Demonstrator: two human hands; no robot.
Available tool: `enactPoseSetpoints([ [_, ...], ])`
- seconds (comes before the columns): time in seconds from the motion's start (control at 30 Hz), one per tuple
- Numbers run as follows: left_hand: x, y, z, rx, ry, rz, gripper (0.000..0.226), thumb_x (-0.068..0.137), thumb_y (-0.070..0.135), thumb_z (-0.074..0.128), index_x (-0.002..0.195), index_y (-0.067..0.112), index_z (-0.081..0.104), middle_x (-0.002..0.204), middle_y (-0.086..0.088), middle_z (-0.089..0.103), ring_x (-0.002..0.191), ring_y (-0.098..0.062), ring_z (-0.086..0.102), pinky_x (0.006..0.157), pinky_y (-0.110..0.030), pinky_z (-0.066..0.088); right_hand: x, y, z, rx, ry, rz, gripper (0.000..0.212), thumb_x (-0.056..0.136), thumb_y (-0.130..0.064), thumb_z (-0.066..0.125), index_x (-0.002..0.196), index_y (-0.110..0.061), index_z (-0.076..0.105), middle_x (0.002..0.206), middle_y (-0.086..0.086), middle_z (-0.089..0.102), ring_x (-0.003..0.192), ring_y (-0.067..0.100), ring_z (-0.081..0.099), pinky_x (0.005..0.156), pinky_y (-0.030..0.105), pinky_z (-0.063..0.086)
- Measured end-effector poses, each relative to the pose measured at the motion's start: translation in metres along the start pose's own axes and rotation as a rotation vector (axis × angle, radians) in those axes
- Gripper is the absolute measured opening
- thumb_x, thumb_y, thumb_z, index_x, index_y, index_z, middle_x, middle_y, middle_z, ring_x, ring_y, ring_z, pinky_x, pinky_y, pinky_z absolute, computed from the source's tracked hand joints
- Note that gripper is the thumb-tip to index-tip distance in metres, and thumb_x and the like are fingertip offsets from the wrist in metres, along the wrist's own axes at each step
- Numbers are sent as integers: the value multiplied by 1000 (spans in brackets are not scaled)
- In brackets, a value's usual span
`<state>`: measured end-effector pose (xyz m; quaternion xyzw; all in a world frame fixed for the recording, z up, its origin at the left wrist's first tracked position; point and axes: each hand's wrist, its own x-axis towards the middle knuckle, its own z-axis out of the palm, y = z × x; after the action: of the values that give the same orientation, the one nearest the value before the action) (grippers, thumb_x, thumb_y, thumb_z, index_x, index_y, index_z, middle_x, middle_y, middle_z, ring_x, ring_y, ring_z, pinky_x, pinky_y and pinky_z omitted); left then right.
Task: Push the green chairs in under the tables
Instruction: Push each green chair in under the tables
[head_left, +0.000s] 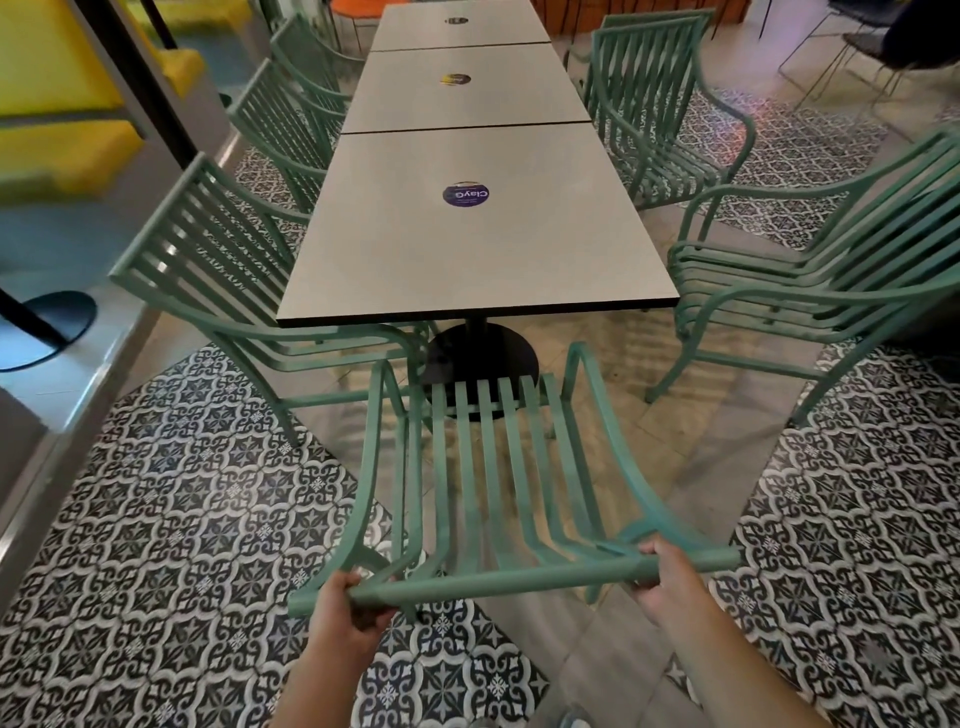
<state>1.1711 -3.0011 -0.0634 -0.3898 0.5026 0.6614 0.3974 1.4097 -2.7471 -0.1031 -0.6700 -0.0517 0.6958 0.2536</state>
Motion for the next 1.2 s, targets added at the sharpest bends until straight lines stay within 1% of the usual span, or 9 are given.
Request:
enactPoseSetpoints([
  [0.17,-3,-3,0,24,3,-3,39,93,14,49,131,6,45,124,-24,55,96,-32,61,59,-35,60,-2,-1,-2,32,2,-8,15,79,5,46,83,-10,46,113,17,51,80,28,52,96,50,45],
  [0.3,-3,-2,-1,39,7,-9,40,92,15,50,131,4,45,123,-24,56,96,-32,62,71,-36,58,-6,0,-5,25,-18,0,21,72,6,47,84,-11,47,105,16,51,80,29,53,82,48,49],
  [0.4,-5,-3,0,34,9,-4,38,93,13,50,129,4,45,122,-25,56,97,-34,62,57,-40,60,-7,-1,-7,12,-21,-9,19,77,6,46,85,-11,46,96,16,51,79,29,53,86,48,47],
  [0.5,-6,-4,3,23,17,9,39,93,12,49,131,4,45,121,-25,56,94,-34,61,50,-39,59,-10,-3,-6,3,-20,-26,18,79,5,45,85,-11,46,93,16,51,78,28,52,73,46,48],
  [0.67,-7,-5,7,20,13,25,42,93,11,48,134,3,42,126,-24,53,89,-32,60,63,-38,50,-9,-4,-6,-13,12,-25,23,71,5,47,87,-12,47,111,17,50,79,28,53,61,43,48],
  [0.8,-8,-5,6,-4,10,16,38,95,12,48,132,4,43,123,-24,55,93,-34,61,81,-42,50,-6,-3,-6,-18,-1,-33,19,76,5,45,84,-13,47,97,15,51,76,26,53,46,36,55],
  [0.97,-9,-4,8,3,21,10,32,95,13,48,126,5,46,113,-25,58,95,-35,61,87,-44,51,-6,-5,-6,-41,-4,-47,19,77,4,45,84,-13,45,93,15,51,77,28,54,60,39,49],
  [1.1,-12,-3,11,19,22,-7,11,96,13,47,101,3,48,101,-23,57,87,-34,60,83,-43,52,-8,-8,-5,-58,-10,-47,16,80,3,46,85,-12,46,91,16,52,77,28,54,61,43,53],
  [1.2,-12,-3,11,30,14,-29,11,96,13,47,97,3,48,97,-23,58,85,-33,60,77,-45,56,-10,-8,-6,-62,-25,-42,15,81,2,47,86,-12,47,91,16,53,78,28,55,60,42,53],
])
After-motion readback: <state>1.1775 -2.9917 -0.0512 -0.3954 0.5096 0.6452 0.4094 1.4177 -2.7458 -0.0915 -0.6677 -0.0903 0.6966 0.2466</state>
